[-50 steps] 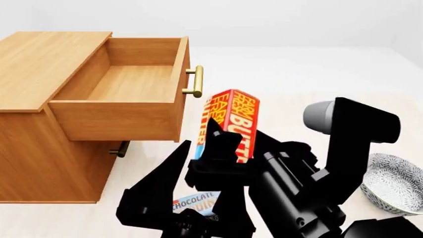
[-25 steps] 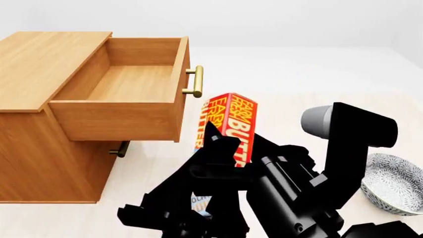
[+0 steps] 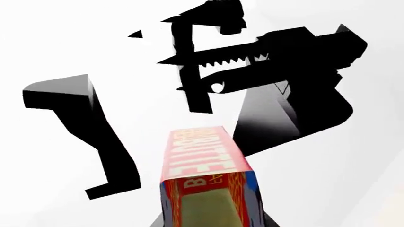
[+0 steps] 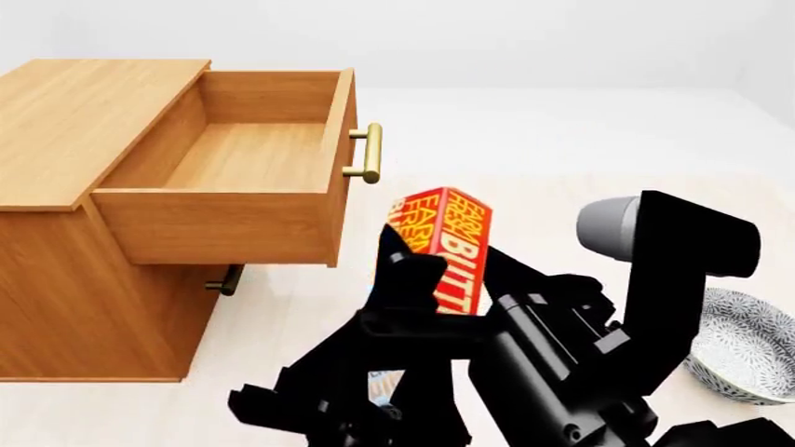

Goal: Put the butter at the back in the top drawer of the cabinet and close it.

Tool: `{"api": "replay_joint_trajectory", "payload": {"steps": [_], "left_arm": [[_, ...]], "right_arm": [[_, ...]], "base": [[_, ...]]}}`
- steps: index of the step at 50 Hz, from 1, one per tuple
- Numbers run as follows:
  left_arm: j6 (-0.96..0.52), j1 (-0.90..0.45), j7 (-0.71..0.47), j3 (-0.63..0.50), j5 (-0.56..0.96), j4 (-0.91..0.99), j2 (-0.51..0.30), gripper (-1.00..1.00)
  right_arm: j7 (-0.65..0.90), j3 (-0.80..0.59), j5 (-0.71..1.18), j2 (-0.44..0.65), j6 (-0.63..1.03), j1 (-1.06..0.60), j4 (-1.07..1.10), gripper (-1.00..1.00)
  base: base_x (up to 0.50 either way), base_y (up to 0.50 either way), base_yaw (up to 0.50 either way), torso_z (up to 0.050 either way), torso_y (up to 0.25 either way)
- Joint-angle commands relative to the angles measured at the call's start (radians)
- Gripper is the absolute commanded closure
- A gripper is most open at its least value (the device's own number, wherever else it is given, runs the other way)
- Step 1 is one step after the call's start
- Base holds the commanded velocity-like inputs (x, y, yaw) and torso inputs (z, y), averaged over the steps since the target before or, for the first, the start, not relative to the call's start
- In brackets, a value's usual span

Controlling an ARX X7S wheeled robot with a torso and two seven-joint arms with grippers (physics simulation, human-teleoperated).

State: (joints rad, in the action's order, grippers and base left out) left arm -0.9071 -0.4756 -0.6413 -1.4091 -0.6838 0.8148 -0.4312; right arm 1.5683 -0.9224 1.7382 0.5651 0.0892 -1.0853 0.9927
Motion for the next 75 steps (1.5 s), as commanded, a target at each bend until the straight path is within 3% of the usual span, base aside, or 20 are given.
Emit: {"api": "replay_joint_trajectory", "payload": {"steps": [1,7,11,30,44,63,75], "left_arm": [[0.007,-0.006,-0.002,0.023,0.02,0.002,-0.005,1.0],[0.002,-0.015,0.002,0.051,0.031,0.007,-0.01,1.0],[-0.006,-0.026,0.007,0.084,0.041,0.02,-0.019,1.0],[-0.063,-0.091,0.079,0.273,0.106,0.142,-0.071,1.0],[-0.084,-0.127,0.129,0.398,0.147,0.177,-0.107,1.0],[-0.049,-0.242,0.259,0.704,0.355,0.095,-0.134,1.0],[0.026,-0.305,0.342,0.955,0.578,-0.067,-0.051,1.0]], "right_arm": [[-0.001,0.008,0.015,0.023,-0.038,-0.038,0.026,-1.0],[0.001,-0.065,0.015,0.075,-0.129,-0.115,0.053,-1.0],[0.002,-0.012,0.052,0.091,-0.115,-0.127,0.054,-1.0],[0.002,0.841,0.382,0.006,0.418,0.245,0.054,-1.0],[0.002,1.118,0.474,-0.042,0.593,0.395,0.054,-1.0],[0.002,1.219,0.467,-0.095,0.702,0.468,0.054,-1.0],[0.001,1.212,0.463,-0.098,0.708,0.472,0.054,-1.0]], "base": [[0.0,0.0,0.0,0.0,0.0],[0.0,0.0,0.0,0.0,0.0],[0.0,0.0,0.0,0.0,0.003],[0.0,0.0,0.0,0.001,0.001],[0.0,0.0,0.0,0.001,0.001],[0.0,0.0,0.0,0.001,0.001],[0.0,0.0,0.0,0.0,0.001]]}}
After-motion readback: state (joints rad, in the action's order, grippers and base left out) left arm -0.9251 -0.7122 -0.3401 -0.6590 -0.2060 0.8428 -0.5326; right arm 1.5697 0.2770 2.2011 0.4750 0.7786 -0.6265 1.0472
